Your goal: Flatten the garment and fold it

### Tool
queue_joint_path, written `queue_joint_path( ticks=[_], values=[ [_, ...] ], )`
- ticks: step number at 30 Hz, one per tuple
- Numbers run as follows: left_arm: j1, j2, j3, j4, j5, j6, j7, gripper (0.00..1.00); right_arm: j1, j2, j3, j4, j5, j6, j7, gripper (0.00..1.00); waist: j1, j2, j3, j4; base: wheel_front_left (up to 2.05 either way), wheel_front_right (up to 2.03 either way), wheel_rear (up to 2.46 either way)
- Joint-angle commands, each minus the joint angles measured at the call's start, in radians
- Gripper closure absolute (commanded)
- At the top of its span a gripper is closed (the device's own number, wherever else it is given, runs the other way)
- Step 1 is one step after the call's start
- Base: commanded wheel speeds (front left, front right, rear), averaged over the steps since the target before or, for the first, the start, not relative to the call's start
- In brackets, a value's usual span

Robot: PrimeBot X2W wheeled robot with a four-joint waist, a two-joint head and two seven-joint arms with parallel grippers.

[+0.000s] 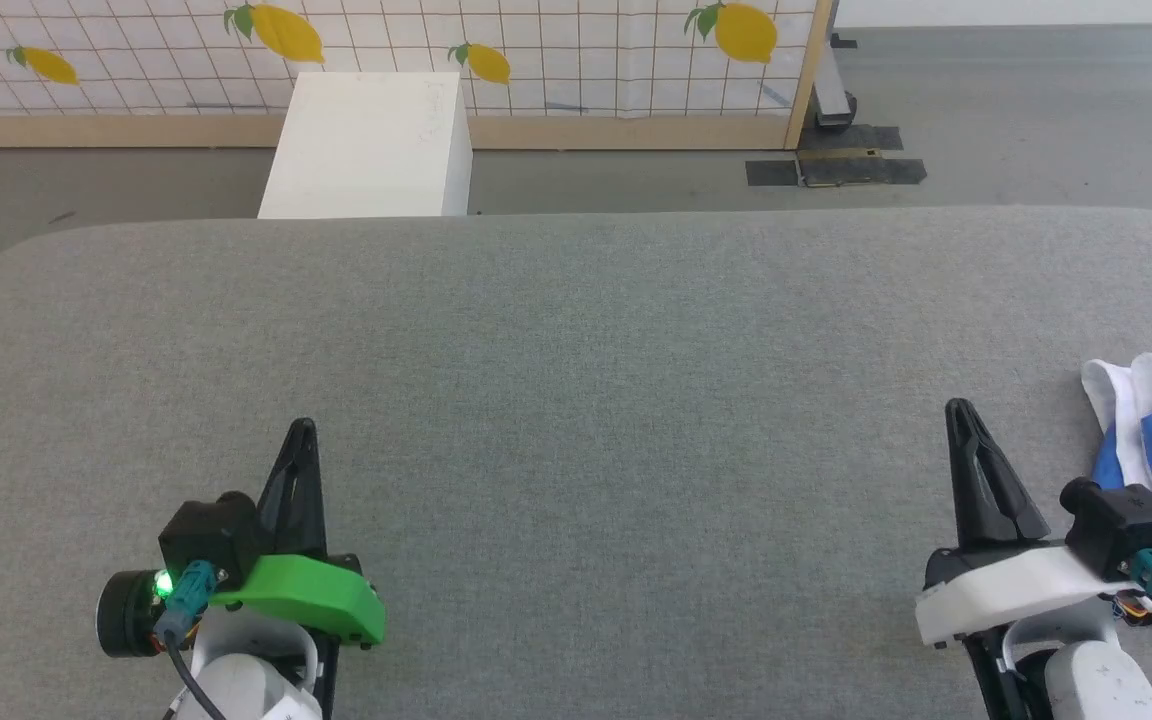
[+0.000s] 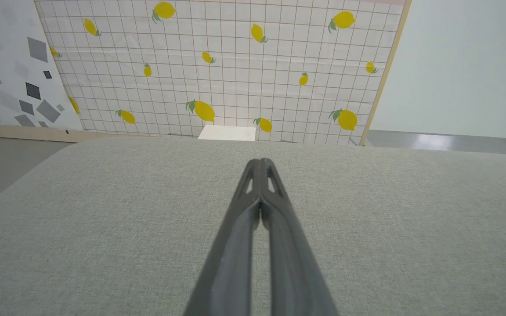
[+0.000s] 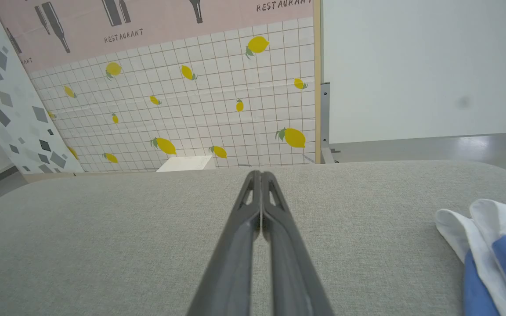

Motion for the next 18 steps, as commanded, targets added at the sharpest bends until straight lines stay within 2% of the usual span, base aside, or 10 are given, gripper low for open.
queue_joint_path(
  ticks=[1,18],
  values=[
    [0.012,-0.003,0.001,-0.008,0.017,0.007,0.007,1.0,0.016,0.0,0.002,-0.009,-0.012,0.0,0.007,1.0,0.0,-0.0001,-0.001,0.0,0.0,0.0,0.0],
    [0.027,-0.005,0.001,-0.036,0.036,0.013,0.042,1.0,0.026,0.0,0.007,-0.034,-0.04,-0.001,0.042,1.0,0.0,-0.0001,-0.014,-0.004,0.0,0.0,0.0]
  ],
)
